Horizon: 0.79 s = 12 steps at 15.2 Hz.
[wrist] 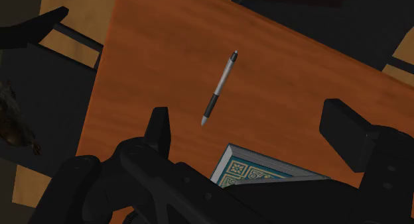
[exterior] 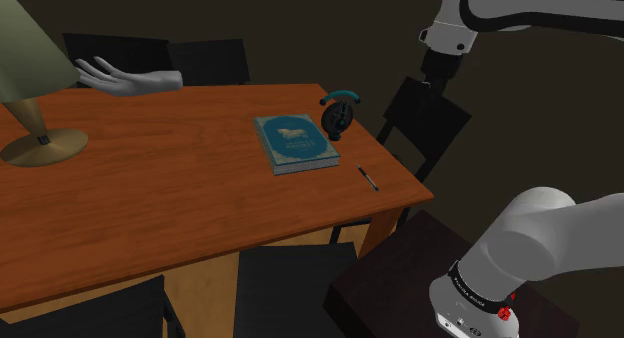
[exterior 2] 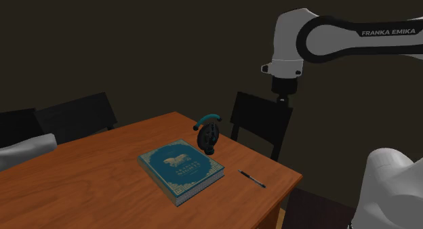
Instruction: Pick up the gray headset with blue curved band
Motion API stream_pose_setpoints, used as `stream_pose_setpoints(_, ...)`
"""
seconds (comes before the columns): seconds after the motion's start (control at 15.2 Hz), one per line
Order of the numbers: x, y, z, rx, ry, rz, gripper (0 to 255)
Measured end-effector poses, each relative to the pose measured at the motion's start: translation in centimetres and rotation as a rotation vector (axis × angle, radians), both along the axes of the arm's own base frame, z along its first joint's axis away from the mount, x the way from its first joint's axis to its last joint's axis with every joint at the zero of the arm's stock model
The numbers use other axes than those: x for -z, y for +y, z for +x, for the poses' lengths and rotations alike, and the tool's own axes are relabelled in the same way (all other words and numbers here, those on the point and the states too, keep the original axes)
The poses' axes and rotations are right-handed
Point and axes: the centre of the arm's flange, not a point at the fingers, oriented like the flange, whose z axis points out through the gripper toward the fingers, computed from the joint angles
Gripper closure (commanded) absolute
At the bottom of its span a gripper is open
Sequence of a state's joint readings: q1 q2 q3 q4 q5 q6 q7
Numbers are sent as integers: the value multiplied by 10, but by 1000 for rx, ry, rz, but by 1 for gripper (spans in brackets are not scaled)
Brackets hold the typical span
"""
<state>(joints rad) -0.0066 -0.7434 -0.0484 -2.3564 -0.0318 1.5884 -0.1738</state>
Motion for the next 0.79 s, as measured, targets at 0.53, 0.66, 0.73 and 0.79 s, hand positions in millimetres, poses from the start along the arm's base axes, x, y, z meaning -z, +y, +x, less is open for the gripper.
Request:
stream_pose_setpoints(0.53,18,-1,77,107,1,-2,0)
stream_pose_setpoints(0.66,24,-6,100,143,1,-3,0)
stream_pose_setpoints(0.73,26,-5,112,160,1,-4,0)
stream_pose_setpoints(0.79,29,-8,124,178,1,-4,0)
